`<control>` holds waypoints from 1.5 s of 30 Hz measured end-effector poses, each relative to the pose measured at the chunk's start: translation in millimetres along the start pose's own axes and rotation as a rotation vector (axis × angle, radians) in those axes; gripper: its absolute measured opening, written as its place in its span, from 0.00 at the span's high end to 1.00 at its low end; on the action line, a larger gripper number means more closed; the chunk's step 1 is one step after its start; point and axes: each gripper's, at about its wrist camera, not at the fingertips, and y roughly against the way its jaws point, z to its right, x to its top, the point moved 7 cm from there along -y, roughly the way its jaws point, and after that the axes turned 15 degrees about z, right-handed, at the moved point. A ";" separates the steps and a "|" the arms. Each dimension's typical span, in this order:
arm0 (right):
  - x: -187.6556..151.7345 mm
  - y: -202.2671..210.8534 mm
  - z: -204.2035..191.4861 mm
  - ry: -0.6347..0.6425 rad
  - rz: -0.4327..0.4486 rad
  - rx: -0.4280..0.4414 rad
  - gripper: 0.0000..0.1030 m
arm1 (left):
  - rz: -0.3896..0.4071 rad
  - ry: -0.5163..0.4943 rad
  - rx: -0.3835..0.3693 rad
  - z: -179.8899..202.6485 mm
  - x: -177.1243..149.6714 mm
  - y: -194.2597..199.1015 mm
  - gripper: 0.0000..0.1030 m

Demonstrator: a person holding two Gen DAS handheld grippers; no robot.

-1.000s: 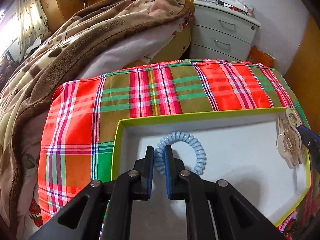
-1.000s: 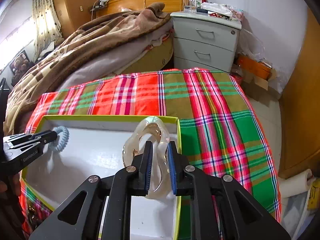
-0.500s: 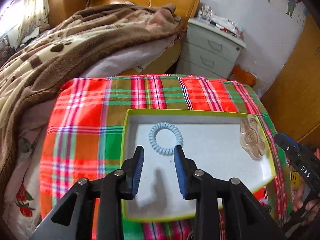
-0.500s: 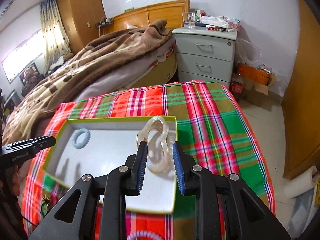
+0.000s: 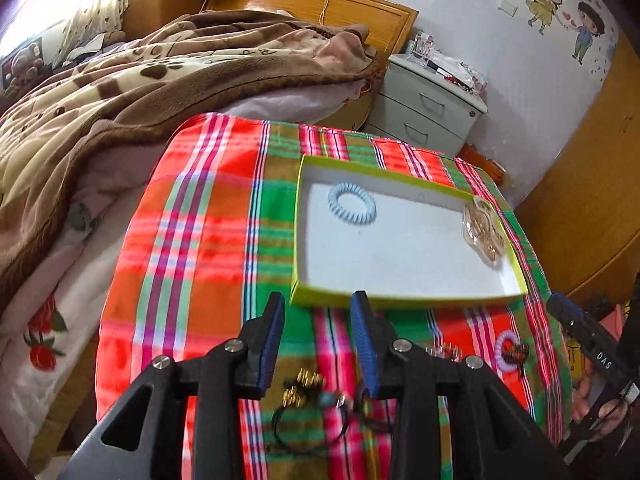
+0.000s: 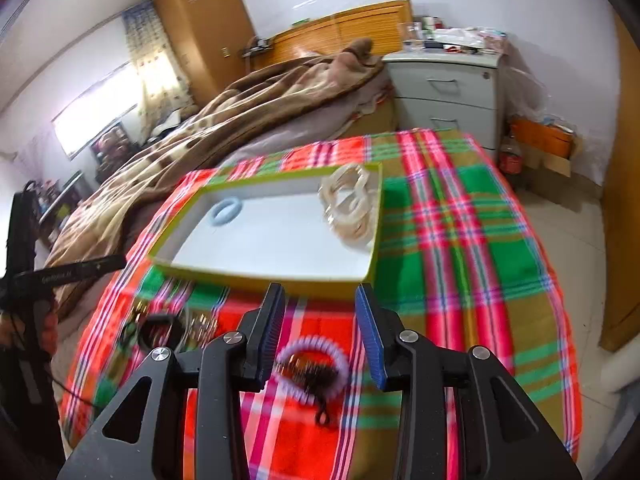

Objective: Organize jewelry
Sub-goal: 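Grasp the dark beaded hair ornament with the right tool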

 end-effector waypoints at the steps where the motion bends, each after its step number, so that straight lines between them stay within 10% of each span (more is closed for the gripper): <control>1: -3.9 1.5 -1.5 -0.003 -0.004 0.028 0.63 | 0.000 0.005 -0.001 -2.4 -4.7 3.3 0.64; 35: -47.0 -15.6 -11.5 0.211 -0.131 0.072 0.58 | -0.070 0.021 0.000 -18.9 -78.0 28.5 0.61; 45: -44.2 -6.8 -14.7 0.204 -0.106 0.033 0.76 | -0.066 0.014 0.007 -25.4 -80.2 32.6 0.61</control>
